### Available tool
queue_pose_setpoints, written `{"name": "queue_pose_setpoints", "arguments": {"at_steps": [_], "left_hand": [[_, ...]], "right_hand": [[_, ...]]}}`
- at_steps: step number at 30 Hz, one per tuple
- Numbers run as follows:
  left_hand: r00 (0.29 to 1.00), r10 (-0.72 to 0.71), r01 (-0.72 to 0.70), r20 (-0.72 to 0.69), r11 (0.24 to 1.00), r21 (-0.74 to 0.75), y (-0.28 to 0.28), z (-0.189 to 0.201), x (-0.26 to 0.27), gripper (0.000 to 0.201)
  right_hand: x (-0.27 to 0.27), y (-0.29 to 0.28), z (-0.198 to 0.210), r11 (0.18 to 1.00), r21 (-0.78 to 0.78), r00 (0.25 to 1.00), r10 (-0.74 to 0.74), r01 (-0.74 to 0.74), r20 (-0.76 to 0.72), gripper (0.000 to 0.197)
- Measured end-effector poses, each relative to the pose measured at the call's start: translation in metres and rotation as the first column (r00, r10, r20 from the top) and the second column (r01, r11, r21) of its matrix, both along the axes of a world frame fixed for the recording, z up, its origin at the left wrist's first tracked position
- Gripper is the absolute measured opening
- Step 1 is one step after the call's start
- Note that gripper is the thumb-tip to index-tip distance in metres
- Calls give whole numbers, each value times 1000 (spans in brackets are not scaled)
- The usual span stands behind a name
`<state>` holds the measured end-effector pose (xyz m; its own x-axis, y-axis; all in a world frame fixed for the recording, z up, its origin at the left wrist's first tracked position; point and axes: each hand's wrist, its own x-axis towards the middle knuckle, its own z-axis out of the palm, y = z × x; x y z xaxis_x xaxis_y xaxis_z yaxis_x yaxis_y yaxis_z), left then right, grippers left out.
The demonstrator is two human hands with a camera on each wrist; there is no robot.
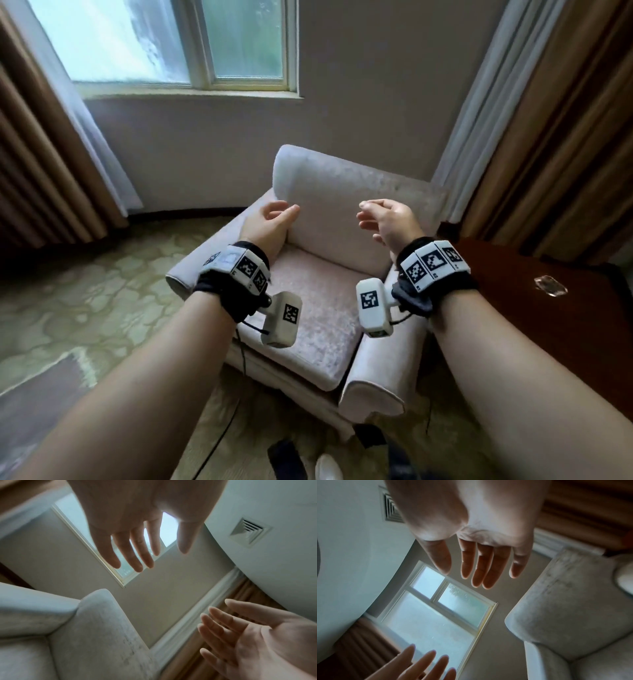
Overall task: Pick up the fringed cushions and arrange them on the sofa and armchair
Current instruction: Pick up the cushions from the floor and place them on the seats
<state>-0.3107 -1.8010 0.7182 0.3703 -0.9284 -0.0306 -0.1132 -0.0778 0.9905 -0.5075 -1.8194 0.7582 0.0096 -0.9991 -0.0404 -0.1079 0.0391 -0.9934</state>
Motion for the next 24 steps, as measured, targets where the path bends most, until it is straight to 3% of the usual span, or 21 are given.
{"name": "queue_pose_setpoints", "arguments": {"at_steps": [6,13,18,24], "left_hand": [[940,340,-341,40,940,20,-15,-6,126,36],[718,695,-695,31,715,81,55,-30,273,36],[568,823,-819,8,564,102,95,-55,380,20],[501,865,-858,18,495,136,113,-55,502,30]], "right_hand": [[140,-83,-6,945,21,945,325,-325,33,15],[336,-81,-30,720,78,722,691,-689,-4,10],[474,-59,-49,589,90,583,808,-803,-85,12],[622,-48,-60,513,121,496,856,-850,-146,20]]}}
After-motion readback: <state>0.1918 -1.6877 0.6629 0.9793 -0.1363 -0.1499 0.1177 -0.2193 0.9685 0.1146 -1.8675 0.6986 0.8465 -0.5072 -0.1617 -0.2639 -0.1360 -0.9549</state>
